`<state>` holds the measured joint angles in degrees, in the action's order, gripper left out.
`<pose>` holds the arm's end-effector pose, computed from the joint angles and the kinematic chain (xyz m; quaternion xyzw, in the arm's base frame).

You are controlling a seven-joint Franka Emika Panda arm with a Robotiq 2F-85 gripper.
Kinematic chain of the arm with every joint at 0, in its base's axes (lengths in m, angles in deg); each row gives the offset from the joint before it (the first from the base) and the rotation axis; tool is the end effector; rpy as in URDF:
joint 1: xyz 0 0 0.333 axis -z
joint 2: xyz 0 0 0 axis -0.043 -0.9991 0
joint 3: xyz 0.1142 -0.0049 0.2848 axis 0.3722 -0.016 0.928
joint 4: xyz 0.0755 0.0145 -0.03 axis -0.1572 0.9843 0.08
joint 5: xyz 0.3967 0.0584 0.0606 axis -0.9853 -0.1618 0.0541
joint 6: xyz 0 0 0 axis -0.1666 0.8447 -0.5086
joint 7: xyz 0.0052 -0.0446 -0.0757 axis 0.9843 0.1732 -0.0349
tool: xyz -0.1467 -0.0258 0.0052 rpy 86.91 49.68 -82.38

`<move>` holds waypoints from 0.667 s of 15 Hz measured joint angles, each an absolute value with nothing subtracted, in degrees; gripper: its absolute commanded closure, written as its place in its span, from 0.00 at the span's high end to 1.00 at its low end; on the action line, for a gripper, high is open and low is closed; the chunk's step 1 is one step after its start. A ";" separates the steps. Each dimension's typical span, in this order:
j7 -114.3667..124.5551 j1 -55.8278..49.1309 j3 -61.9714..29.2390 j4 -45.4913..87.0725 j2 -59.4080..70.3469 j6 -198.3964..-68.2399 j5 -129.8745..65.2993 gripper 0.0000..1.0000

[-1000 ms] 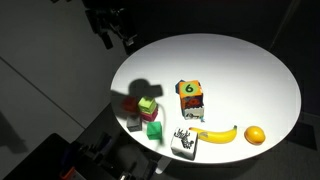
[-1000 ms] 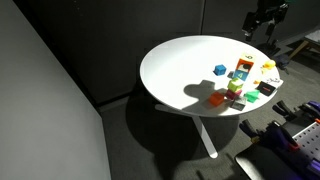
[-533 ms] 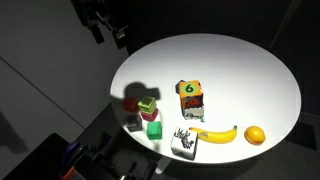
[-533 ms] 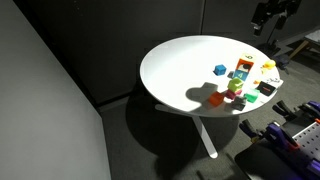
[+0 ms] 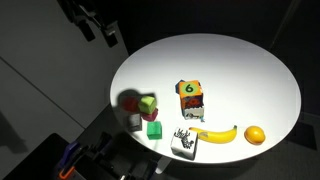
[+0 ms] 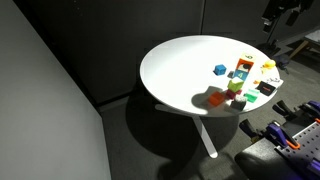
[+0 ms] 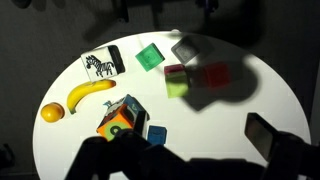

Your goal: Put the yellow block on the pink block

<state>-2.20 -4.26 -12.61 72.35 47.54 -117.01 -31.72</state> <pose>0.4178 0.0062 0.3801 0.9968 -0.0751 0.0023 0.0260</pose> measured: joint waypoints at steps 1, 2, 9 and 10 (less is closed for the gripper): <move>-1.82 -4.18 -12.61 72.84 48.18 -117.31 -31.72 1.00; -1.30 -4.11 -12.62 73.30 48.77 -117.72 -31.72 1.00; 1.31 -3.81 -12.85 75.38 50.66 -119.90 -31.73 1.00; 1.34 -3.80 -12.85 75.45 50.74 -119.97 -31.73 1.00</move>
